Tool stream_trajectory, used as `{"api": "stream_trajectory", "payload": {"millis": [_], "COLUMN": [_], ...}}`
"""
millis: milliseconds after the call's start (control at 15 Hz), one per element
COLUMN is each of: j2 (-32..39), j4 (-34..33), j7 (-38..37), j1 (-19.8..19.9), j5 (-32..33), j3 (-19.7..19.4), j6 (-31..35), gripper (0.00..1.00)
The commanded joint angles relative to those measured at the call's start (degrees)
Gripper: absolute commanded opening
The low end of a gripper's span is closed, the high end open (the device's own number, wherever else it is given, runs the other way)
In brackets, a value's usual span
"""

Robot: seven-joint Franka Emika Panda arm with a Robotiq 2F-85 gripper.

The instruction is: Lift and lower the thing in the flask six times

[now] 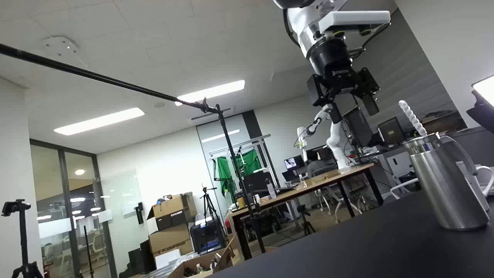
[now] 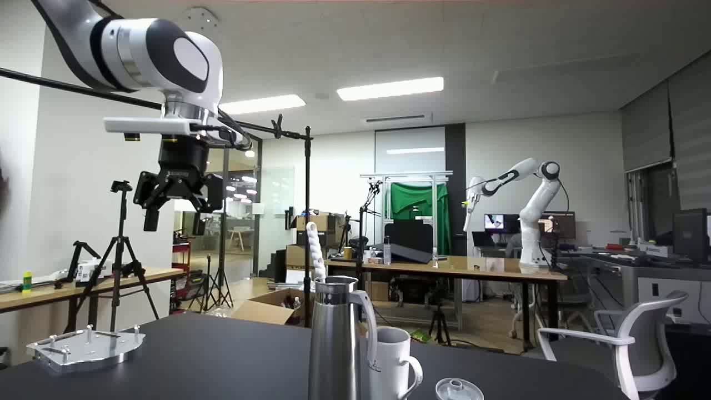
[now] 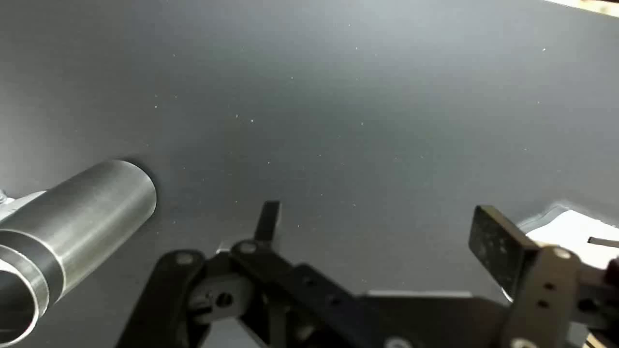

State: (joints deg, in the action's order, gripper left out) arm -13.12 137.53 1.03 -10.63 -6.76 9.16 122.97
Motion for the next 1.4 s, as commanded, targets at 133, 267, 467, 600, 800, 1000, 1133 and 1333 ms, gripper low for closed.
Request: {"api": "stream_trajectory", "payload": {"millis": [133,267,467,600,800,1000,1133,1333], "j2": [0.03,0.03,0.03,0.03,0.67,2.14,2.54,2.97], "j4": [-0.12,-0.13,-0.13,-0.13,-0.71,-1.82,-1.53,-1.6], "j7": [0.01,0.03,0.04,0.04,-1.88,-4.84,-2.63,-2.42], "j1": [0.05,0.05,0.05,0.05,0.82,2.85,3.94,5.67], "j5": [0.0,0.0,0.0,0.0,2.24,7.31,9.14,9.29], "j3": [0.05,0.05,0.05,0.05,0.29,-0.03,-1.13,-2.75], "j6": [-0.03,-0.01,0.0,0.01,0.12,1.62,4.63,7.39], "gripper": [1.0,1.0,1.0,1.0,1.0,1.0,1.0,1.0]}}
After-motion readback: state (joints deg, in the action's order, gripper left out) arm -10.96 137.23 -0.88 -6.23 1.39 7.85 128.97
